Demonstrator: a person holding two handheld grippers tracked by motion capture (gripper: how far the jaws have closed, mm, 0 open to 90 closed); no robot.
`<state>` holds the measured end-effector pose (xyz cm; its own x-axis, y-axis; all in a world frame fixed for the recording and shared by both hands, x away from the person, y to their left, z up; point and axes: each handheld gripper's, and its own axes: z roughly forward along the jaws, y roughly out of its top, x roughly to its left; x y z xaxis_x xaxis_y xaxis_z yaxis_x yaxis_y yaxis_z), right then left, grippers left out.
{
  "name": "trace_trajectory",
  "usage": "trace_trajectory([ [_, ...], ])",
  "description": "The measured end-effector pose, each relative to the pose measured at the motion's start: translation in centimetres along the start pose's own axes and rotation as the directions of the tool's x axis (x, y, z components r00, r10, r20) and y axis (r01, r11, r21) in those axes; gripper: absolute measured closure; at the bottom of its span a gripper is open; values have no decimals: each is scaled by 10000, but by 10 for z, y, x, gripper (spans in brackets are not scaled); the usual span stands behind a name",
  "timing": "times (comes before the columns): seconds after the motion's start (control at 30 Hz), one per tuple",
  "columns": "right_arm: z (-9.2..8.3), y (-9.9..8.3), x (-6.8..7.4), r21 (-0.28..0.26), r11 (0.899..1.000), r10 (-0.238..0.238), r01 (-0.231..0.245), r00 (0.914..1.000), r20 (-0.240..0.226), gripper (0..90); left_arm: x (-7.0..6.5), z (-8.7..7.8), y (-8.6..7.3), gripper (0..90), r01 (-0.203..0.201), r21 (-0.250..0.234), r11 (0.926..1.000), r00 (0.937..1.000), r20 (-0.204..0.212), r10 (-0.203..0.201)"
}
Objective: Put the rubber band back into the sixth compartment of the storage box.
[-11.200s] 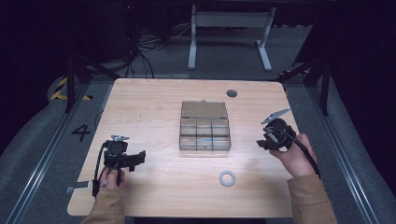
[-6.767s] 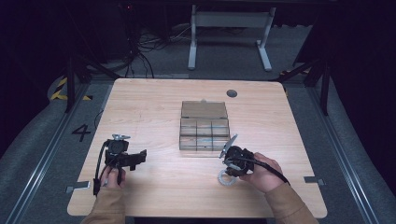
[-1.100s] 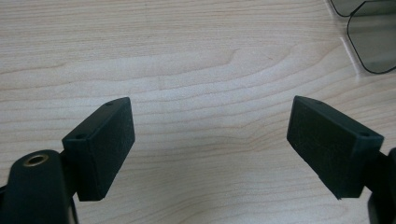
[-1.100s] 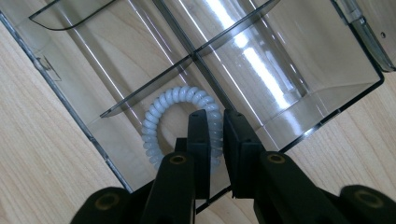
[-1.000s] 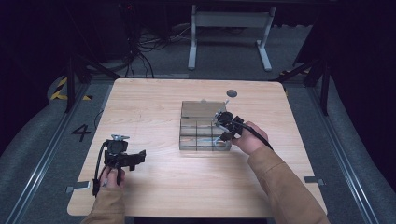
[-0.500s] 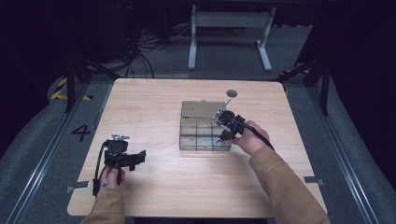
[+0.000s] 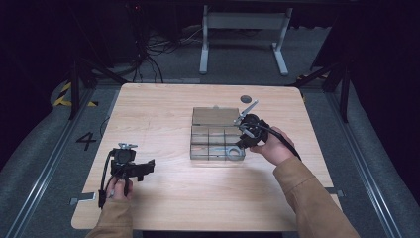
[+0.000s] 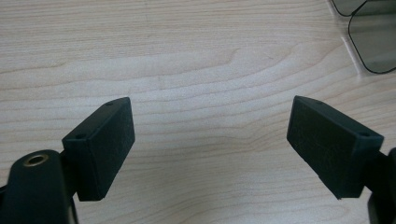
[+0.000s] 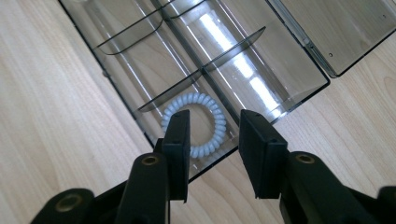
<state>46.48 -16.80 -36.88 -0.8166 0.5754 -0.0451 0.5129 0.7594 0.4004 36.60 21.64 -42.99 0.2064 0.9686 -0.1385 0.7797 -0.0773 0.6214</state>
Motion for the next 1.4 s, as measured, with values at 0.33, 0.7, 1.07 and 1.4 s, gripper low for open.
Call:
trace_trajectory([
  [0.33, -29, -20, 7, -705, 9975, 59, -80, 9996, -291, 617, 0, 0, 0, 158, -10, 9, 10000, 10000, 3, 10],
  [0.7, -46, -48, 11, -1095, 9937, 208, -241, 9993, -311, 588, -4, 2, 2, 158, -53, 13, 10000, 10000, 50, 53],
  [1.07, -54, -77, 26, -1407, 9900, -186, 129, 9990, -396, 571, -4, 1, 2, 158, -34, -5, 10000, 10000, 0, 34],
  [1.4, -49, -97, 38, -1665, 9860, -69, -36, 9980, -624, 558, -4, 1, 2, 158, -69, 16, 10000, 10000, -13, 69],
])
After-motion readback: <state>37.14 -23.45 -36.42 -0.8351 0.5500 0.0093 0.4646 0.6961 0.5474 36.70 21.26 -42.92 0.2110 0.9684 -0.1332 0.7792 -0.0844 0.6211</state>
